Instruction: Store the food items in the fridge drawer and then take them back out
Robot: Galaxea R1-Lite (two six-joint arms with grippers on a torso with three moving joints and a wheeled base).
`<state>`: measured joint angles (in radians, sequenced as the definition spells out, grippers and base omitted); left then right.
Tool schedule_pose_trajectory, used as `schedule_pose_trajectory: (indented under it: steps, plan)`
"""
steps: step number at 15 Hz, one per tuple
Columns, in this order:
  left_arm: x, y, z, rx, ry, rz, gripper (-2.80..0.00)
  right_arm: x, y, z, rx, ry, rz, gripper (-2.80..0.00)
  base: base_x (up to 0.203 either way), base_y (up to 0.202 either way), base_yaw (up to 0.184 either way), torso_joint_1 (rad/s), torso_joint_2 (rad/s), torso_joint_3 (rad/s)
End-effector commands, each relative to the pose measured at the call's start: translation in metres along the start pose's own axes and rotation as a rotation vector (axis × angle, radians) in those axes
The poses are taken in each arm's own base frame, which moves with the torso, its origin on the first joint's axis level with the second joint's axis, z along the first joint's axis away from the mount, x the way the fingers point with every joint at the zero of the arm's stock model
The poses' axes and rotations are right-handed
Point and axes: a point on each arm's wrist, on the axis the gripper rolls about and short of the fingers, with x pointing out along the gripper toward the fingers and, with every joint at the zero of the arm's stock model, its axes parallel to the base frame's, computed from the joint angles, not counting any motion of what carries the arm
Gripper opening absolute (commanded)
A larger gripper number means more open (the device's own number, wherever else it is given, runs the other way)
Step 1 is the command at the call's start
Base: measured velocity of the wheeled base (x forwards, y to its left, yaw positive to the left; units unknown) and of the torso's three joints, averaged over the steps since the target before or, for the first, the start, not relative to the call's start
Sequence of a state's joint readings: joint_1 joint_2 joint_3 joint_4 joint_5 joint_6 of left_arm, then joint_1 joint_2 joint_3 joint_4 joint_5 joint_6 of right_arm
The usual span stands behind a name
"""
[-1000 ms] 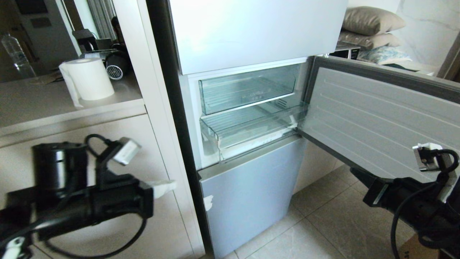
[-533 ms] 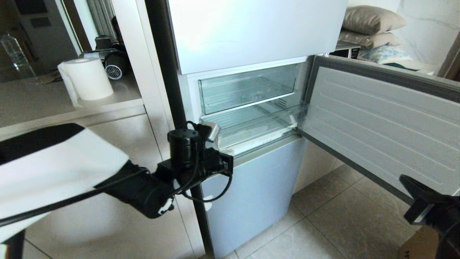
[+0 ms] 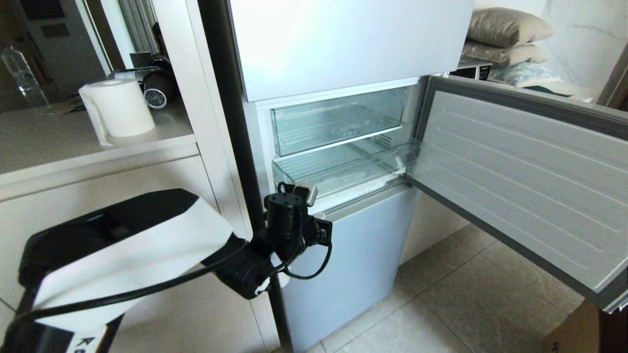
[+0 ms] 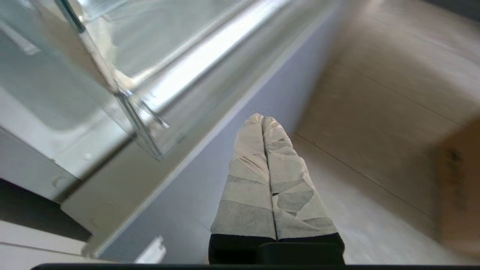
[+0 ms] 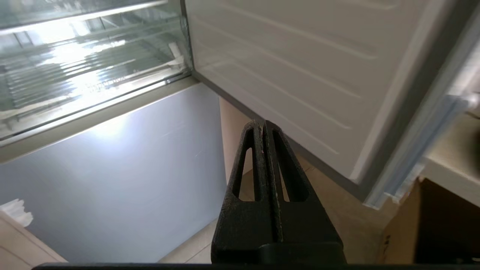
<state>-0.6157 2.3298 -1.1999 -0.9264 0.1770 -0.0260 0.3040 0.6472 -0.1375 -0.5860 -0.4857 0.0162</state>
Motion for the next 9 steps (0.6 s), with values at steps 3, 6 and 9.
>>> schedule_pose_trajectory:
  steps: [3, 6, 9]
  plan:
    - [0.03, -0.001, -0.018, -0.003, -0.017, 0.05, -2.8, -0.061, -0.032, 0.004, 0.001, 0.051, 0.005, -2.8, 0.0, 0.0, 0.0, 0.0, 0.0, 0.0]
    - [0.055, 0.001, -0.016, 0.001, -0.079, 0.124, -2.8, -0.061, -0.032, 0.004, 0.025, 0.05, -0.004, -2.8, 0.0, 0.0, 0.0, 0.0, 0.0, 0.0]
    - [0.069, 0.016, -0.005, -0.006, -0.142, 0.189, -2.8, -0.061, -0.031, 0.007, 0.026, 0.044, -0.047, -2.8, 0.0, 0.0, 0.0, 0.0, 0.0, 0.0]
